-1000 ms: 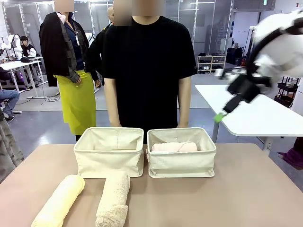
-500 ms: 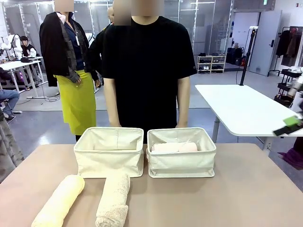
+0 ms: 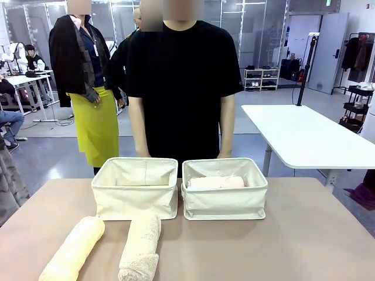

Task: Divide the towels into two baskets.
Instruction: Pick up one hotel-folded towel from the bottom of the table and place it in the Fabric basket indicated by the person.

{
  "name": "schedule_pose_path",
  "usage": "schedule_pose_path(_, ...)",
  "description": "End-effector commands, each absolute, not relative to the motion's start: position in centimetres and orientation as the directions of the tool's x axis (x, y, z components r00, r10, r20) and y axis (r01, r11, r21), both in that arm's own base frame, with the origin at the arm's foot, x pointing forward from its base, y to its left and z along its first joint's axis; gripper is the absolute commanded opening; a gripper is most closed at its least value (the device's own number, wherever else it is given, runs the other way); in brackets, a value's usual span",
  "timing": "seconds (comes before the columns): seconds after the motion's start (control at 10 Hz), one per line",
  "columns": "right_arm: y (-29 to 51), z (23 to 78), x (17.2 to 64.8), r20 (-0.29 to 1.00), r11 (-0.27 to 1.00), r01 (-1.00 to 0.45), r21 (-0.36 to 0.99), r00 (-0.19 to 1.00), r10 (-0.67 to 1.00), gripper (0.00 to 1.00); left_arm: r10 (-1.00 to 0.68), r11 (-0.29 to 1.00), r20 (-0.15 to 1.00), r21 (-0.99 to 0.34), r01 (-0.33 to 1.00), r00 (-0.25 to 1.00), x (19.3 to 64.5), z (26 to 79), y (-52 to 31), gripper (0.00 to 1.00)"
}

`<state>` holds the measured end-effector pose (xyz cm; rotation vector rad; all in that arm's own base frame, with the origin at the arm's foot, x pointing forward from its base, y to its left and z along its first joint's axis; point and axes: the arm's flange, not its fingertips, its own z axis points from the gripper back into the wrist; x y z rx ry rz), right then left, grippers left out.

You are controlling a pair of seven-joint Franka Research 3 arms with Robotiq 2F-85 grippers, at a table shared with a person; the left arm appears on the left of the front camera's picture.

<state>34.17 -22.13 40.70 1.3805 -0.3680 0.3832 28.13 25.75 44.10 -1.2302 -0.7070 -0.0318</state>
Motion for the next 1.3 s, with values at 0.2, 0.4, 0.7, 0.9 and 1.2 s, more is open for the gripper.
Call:
schedule_pose_path(0.2, -23.69, 38.08, 32.52, 0.472, 0.150, -0.461, 0.874, 0.880, -0.044, 1.00, 0.348, 0.352, 0.517, -0.845, 0.402, 0.782, 27.78, 44.24, 25.91, 1.00)
schedule_pose_path(0.4, -23.17, 38.34, 32.93, 0.454, 0.128, -0.450, 0.884, 0.891, -0.003, 1.00, 0.348, 0.352, 0.517, -0.845, 0.402, 0.782, 27.78, 44.24, 25.91, 1.00)
schedule_pose_path(0.7, -23.17, 38.34, 32.93, 0.454, 0.128, -0.450, 0.884, 0.891, -0.003, 1.00, 0.348, 0.352, 0.517, -0.845, 0.402, 0.782, 27.78, 44.24, 25.91, 1.00)
schedule_pose_path(0.9, -23.17, 38.34, 32.93, 0.454, 0.128, -0.450, 0.884, 0.891, -0.003, 1.00, 0.348, 0.352, 0.517, -0.845, 0.402, 0.782, 27.78, 44.24, 25.91, 1.00)
schedule_pose_path(1.2, -23.17, 38.34, 32.93, 0.454, 0.128, -0.450, 0.884, 0.891, -0.003, 1.00, 0.348, 0.352, 0.517, -0.845, 0.402, 0.782, 27.78, 44.24, 25.91, 1.00)
